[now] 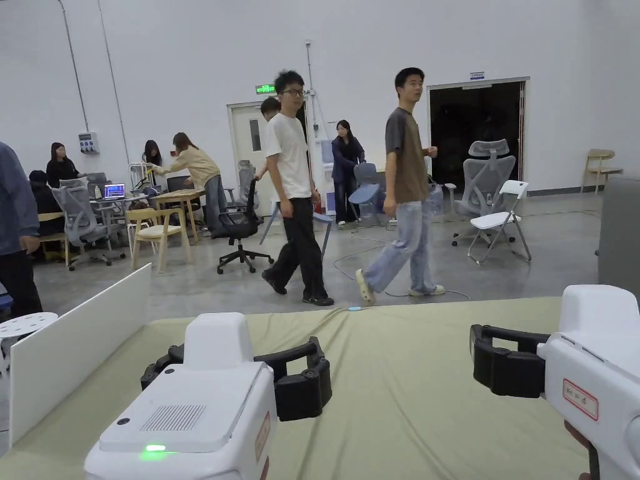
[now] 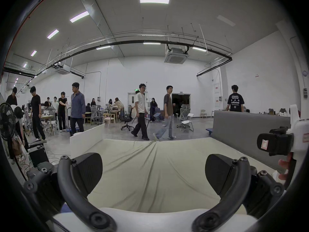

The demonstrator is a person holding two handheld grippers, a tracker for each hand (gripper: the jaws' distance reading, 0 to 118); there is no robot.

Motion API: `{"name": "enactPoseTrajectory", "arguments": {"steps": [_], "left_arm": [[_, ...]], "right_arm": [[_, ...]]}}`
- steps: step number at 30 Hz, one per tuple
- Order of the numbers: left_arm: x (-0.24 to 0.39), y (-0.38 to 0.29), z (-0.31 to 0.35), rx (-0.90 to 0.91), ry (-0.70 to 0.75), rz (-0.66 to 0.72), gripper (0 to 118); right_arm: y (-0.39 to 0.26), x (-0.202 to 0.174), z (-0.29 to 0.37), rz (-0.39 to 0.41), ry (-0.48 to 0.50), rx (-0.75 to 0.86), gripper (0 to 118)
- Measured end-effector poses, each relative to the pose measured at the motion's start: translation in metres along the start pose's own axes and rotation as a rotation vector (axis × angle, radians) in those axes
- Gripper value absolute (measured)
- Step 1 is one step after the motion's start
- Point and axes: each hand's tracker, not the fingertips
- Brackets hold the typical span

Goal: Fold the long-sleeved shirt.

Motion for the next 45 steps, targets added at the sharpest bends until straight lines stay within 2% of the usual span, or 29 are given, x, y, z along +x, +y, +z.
{"name": "enactPoseTrajectory", "arguments": {"steps": [8, 21, 24, 28, 39, 45], "left_arm": [[-0.001, 0.001, 0.001, -0.002, 0.001, -0.003, 118], [0.000, 0.002, 0.002, 0.001, -0.005, -0.004, 118], [0.001, 0.001, 0.002, -0.004, -0.006, -0.004, 118], [0.001, 0.000, 0.001, -0.009, -0.002, -0.004, 118], [0.002, -0.003, 0.002, -0.014, -0.015, -0.001, 118], [0.000, -0.003, 0.003, -0.015, -0.014, -0.001, 118]], "right_arm": [[0.002, 0.003, -0.002, -0.022, -0.040, 0.001, 118], [0.004, 0.001, -0.002, -0.013, -0.105, -0.005, 118], [0.004, 0.004, -0.002, -0.041, -0.072, -0.012, 118], [-0.002, 0.000, -0.002, 0.038, -0.111, 0.004, 118], [-0.006, -0.011, 0.000, 0.082, -0.111, -0.005, 118], [-0.006, -0.008, -0.001, 0.071, -0.108, -0.010, 118]]}}
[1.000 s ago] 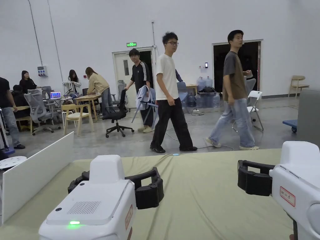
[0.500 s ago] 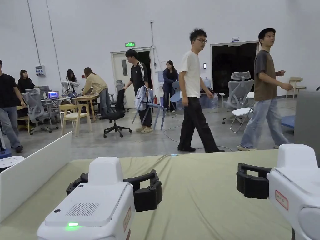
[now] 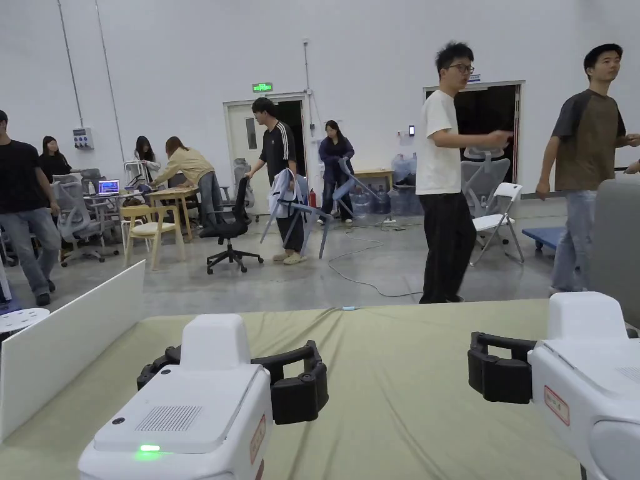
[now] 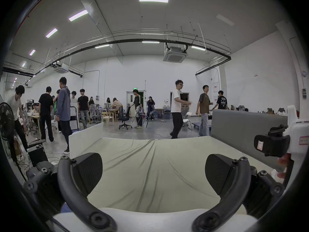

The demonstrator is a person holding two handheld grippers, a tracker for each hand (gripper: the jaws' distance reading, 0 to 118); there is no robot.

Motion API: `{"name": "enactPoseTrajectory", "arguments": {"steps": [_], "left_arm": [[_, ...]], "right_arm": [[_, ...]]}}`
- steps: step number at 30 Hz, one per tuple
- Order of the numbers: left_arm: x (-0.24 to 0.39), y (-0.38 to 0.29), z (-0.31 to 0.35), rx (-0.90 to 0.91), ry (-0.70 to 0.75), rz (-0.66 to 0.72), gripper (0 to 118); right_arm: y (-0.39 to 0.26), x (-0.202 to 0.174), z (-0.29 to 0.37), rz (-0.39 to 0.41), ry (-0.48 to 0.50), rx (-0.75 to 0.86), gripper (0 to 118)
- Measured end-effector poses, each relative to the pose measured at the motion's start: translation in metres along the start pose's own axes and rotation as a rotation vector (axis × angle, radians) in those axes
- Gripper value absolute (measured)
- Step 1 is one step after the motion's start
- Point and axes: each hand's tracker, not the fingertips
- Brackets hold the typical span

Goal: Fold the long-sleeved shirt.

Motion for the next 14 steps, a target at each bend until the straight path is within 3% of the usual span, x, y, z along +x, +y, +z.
{"name": "enactPoseTrajectory", "arguments": {"steps": [14], "left_arm": [[0.0021, -0.0008, 0.0005, -0.005, -0.008, 0.000, 118]], "right_arm": [[-0.0025, -0.0045, 0.0004, 0.022, 0.002, -0.005, 118]]}}
